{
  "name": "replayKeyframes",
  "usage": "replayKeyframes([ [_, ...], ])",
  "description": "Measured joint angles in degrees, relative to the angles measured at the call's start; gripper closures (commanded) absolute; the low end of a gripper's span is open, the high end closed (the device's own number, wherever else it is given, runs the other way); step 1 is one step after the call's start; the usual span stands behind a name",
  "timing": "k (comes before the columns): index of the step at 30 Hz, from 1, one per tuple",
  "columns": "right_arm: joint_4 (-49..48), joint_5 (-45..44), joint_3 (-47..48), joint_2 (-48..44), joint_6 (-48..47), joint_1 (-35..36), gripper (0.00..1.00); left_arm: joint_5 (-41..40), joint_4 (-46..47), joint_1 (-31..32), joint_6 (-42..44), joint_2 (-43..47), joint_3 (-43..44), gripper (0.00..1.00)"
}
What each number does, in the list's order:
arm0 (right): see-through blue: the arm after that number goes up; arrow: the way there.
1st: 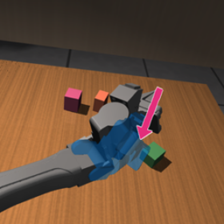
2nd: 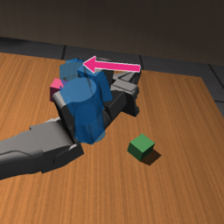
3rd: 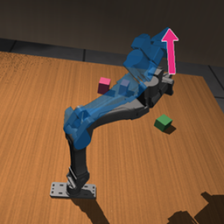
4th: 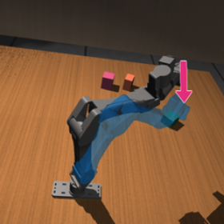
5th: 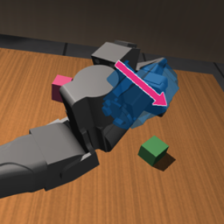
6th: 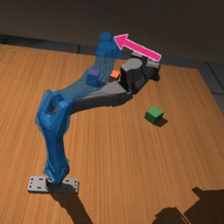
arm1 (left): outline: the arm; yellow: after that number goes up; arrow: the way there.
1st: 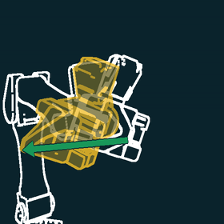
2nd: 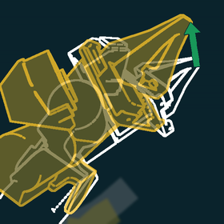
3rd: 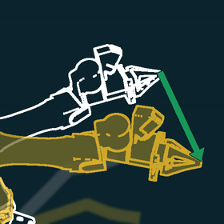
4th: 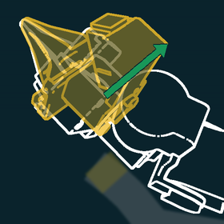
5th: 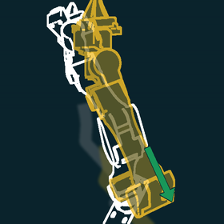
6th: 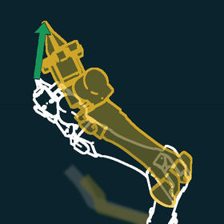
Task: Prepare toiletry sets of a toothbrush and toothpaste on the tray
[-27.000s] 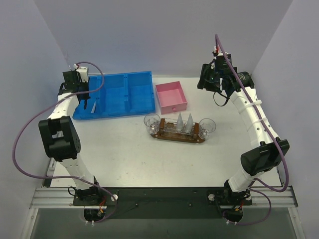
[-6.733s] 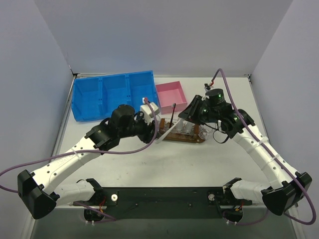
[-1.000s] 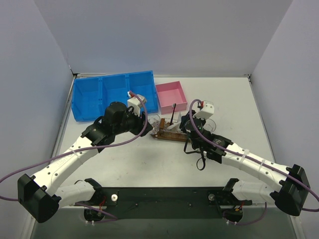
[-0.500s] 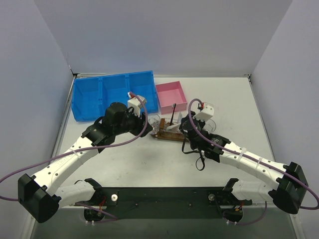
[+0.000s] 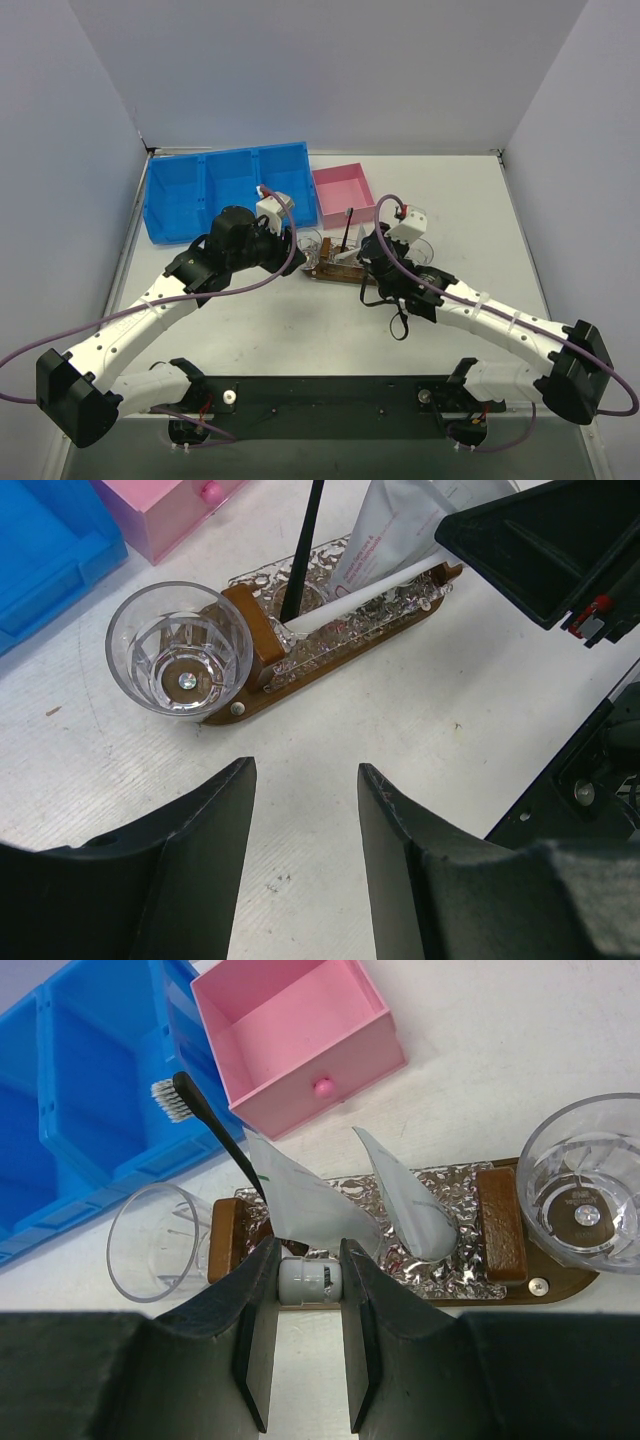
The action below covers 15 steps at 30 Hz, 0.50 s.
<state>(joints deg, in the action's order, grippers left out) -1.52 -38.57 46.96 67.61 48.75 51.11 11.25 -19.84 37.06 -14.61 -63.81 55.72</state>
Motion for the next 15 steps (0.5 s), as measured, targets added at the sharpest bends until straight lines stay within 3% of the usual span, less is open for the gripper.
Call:
replayKeyframes([
  [15, 3.4, 0.3, 2.7, 2.6, 2.3, 0.0, 0.88, 0.0, 0.0, 0.0, 0.0, 0.0, 0.0, 0.45],
])
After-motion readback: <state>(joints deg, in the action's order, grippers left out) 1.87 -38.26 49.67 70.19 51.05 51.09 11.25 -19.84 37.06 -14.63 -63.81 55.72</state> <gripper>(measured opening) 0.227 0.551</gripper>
